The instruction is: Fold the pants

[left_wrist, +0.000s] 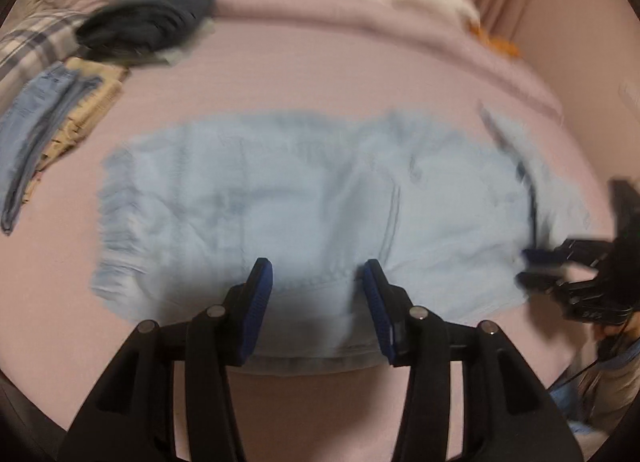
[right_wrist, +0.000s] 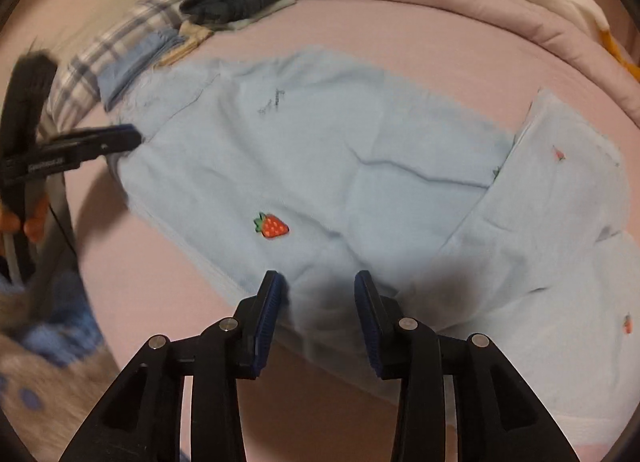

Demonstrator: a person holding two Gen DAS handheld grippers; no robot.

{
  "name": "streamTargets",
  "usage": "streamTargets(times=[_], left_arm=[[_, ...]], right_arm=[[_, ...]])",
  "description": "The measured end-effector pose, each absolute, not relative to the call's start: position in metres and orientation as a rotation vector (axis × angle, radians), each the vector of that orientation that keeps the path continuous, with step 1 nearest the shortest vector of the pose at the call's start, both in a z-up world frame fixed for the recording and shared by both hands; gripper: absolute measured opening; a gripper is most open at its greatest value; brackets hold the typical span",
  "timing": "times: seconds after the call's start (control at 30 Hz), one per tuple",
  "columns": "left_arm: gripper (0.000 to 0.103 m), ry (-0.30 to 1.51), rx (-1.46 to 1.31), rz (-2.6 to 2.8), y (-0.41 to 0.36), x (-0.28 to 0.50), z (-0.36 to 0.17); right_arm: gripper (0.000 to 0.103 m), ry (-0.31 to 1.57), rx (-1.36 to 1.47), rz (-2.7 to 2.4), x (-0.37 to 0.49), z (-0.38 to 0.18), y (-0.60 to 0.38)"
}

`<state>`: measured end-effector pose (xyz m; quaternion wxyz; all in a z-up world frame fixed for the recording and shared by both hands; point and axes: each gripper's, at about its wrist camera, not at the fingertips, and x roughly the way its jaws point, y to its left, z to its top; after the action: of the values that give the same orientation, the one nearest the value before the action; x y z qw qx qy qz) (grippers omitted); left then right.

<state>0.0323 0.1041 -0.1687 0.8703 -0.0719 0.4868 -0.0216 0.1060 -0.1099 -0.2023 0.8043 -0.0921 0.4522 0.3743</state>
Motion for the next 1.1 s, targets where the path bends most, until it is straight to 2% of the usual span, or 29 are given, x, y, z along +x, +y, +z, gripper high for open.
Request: streamTargets(times=[0.13, 0.3, 0.37, 0.47, 0.63, 0.7, 0.73, 0.77, 0.83, 1.1], left_arm=[[0.049, 1.023, -0.033, -0.057, 0.098, 0.029, -0.177], [0.050, 1.014, -0.111, -0.073, 0.106, 0.031, -0.164], [0.051, 0.986, -0.135, -0.086, 0.108, 0.032, -0.158], [0.054, 0.967, -0.155, -0.125, 0.091, 0.046, -0.152], [0.054, 0.996, -0.159, -0.191, 0.068, 0.055, -0.161], [0.055, 1.009, -0.128, -0.203, 0.059, 0.055, -0.168], [0.056, 1.016, -0.116, -0.203, 0.056, 0.055, -0.171], [0.058, 1.026, -0.104, -0.204, 0.053, 0.056, -0.175], [0.059, 1.025, -0.086, -0.210, 0.050, 0.057, -0.176], [0.059, 1.052, -0.099, -0.228, 0.066, 0.061, -0.177]], right_arm=[[0.039, 1.013, -0.041, 0.835, 0.117, -0.188, -0.131], [0.041, 0.924, 0.133, 0.641, 0.174, -0.152, -0.174], [0.051, 0.922, 0.146, 0.529, 0.203, -0.148, -0.174], [0.052, 0.997, 0.171, 0.417, 0.251, -0.160, -0.161], [0.052, 1.106, 0.070, 0.246, 0.296, -0.192, -0.132], [0.042, 1.142, 0.057, 0.202, 0.299, -0.205, -0.131], [0.032, 1.133, 0.043, 0.198, 0.297, -0.208, -0.132], [0.016, 1.122, 0.039, 0.199, 0.294, -0.208, -0.135], [0.004, 1.105, 0.117, 0.230, 0.285, -0.204, -0.151], [0.004, 0.808, 0.518, 0.231, 0.172, -0.156, -0.277]])
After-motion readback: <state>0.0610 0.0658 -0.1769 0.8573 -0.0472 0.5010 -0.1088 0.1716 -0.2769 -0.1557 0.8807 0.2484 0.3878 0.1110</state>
